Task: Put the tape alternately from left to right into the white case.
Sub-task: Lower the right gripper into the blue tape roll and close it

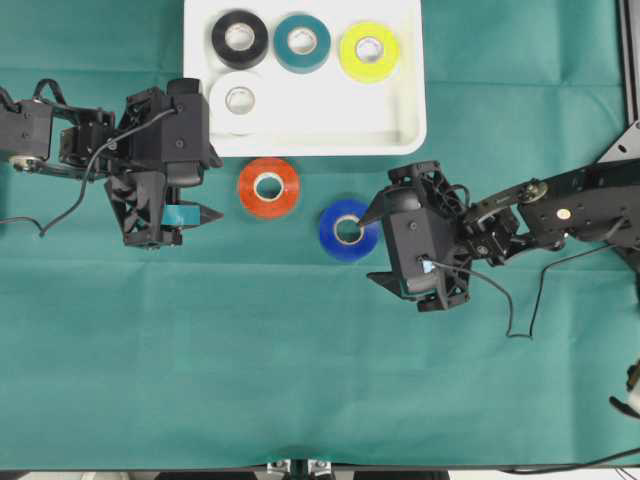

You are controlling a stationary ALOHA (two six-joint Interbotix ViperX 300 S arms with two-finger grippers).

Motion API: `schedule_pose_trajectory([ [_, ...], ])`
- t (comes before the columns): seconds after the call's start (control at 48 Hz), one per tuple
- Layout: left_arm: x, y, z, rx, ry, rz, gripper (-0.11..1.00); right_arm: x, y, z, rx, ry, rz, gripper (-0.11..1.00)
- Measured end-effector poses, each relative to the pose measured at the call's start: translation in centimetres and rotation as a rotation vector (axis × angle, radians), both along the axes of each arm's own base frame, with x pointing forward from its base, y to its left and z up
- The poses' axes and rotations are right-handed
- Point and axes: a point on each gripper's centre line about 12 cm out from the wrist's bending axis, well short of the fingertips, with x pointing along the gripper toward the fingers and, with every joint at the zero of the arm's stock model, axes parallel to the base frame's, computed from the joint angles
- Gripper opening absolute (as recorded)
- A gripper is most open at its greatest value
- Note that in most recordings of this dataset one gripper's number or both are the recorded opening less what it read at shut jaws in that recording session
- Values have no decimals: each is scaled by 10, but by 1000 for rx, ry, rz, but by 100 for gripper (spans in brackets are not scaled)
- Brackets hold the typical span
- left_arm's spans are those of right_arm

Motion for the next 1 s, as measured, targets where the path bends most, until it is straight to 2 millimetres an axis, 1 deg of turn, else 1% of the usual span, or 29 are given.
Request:
schedule_pose_trajectory([
  [0.396, 0, -1, -2, 0, 6, -2, 90, 1, 0, 0, 0, 0, -2, 88],
  [0.52, 0, -1, -2, 0, 6, -2, 90, 2, 0, -5, 1, 11, 0, 88],
  [0.708, 1, -1, -4, 0, 11, -2, 90, 10, 3, -14, 2, 26, 7, 88],
  [0.999, 0, -1, -4, 0, 12, -2, 90, 18, 5, -33, -9, 74, 6, 88],
])
